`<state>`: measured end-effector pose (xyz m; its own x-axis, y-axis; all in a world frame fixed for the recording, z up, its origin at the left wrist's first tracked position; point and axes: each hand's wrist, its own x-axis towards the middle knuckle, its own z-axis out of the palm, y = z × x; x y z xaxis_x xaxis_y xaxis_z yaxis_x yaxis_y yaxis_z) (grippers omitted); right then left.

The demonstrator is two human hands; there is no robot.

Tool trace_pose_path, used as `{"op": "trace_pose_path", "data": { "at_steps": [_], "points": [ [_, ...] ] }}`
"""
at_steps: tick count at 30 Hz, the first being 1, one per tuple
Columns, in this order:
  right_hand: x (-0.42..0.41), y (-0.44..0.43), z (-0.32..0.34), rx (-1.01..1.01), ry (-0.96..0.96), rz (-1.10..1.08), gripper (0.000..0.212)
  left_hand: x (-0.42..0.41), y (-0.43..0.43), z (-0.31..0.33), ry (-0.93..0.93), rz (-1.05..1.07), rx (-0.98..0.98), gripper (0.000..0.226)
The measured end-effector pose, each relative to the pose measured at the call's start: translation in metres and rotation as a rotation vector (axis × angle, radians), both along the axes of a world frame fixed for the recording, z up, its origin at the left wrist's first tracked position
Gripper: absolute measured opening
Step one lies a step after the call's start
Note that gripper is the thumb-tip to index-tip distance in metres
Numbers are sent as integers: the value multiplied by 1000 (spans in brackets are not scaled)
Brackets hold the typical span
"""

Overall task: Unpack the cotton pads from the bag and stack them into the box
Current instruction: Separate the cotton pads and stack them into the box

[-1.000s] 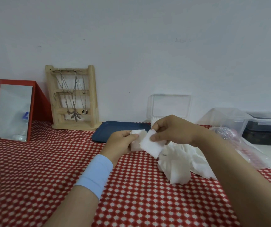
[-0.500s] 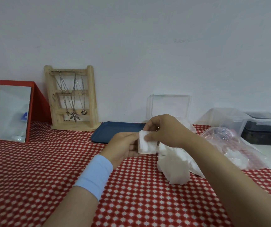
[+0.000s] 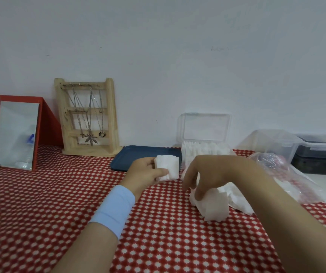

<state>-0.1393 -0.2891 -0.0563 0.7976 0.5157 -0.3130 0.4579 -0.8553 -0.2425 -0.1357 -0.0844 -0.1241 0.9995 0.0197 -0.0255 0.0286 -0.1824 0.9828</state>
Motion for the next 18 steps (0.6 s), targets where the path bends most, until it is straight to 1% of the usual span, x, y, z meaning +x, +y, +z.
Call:
{"op": "trace_pose_path", "data": {
  "at_steps": [2, 4, 5, 8, 10, 12, 13, 15, 18],
  "points": [
    [0, 5, -6, -97, -1, 11, 31, 0, -1, 0, -5, -7, 5, 30],
    [2, 7, -7, -68, -13, 6, 20, -1, -3, 1, -13, -14, 30, 31],
    [1, 6, -5, -20, -21, 1, 15, -1, -3, 0, -16, -11, 43, 31],
    [2, -1, 5, 164, -78, 15, 12, -1, -3, 0, -19, -3, 25, 23],
    [2, -3, 9, 393, -75, 0, 8, -2, -4, 0, -7, -9, -18, 13],
    [4, -3, 8, 622, -59, -48, 5, -2, -4, 0, 8, -1, -39, 12],
    [5, -2, 7, 676, -75, -68, 4, -2, -5, 0, 3, 5, -26, 12],
    [10, -2, 3, 679, -155, -113, 6, -1, -4, 0, -14, 17, 11, 12],
    [15, -3, -1, 676, -240, -156, 22, -2, -5, 1, 4, 17, -26, 10]
  ]
}}
